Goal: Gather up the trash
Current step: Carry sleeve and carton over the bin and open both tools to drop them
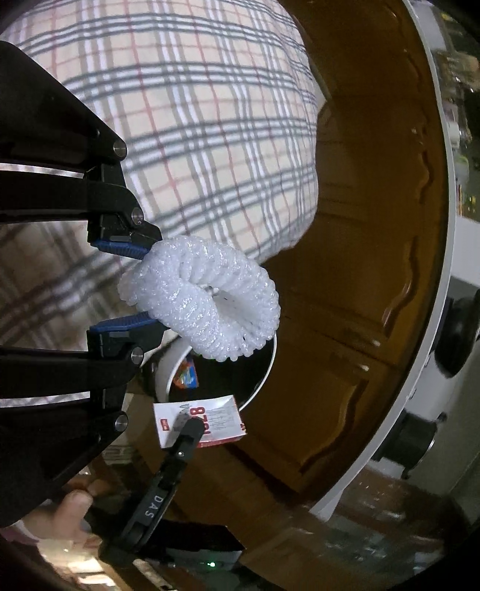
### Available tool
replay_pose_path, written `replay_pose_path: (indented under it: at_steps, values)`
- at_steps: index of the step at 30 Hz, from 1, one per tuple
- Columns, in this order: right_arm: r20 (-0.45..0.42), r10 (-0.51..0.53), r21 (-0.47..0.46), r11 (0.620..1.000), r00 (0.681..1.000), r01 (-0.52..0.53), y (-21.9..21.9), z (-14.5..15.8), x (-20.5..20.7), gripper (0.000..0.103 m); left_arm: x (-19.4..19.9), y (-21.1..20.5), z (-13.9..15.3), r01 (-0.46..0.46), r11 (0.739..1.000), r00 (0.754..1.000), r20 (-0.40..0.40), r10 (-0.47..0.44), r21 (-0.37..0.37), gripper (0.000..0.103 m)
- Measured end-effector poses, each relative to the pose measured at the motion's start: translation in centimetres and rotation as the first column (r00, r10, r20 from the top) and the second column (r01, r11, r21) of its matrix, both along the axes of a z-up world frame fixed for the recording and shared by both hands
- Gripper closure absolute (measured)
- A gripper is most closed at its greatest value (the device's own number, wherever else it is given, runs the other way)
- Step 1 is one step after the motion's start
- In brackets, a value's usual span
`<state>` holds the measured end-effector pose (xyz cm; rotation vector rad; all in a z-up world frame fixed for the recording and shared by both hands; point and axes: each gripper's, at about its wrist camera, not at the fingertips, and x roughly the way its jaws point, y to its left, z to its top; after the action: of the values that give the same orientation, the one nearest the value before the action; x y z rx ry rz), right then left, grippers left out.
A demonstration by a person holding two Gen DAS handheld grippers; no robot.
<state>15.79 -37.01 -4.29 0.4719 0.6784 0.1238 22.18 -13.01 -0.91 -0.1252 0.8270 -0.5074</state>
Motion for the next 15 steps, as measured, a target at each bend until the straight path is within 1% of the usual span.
replay_pose_path:
  at_steps: [6, 15]
  values:
    - [0.011, -0.036, 0.005, 0.999, 0.999, 0.036, -1.7, 0.0, -0.3, 0.072, 0.1, -3.1, 0.4, 0.048, 0.999, 0.999, 0.013, -0.049, 0.024, 0.078]
    - [0.013, -0.062, 0.004, 0.998, 0.998, 0.062, -3.8, -0.4, 0.1, 0.072, 0.9, -7.0, 0.5, 0.101, 0.993, 0.995, 0.008, -0.102, 0.053, 0.078]
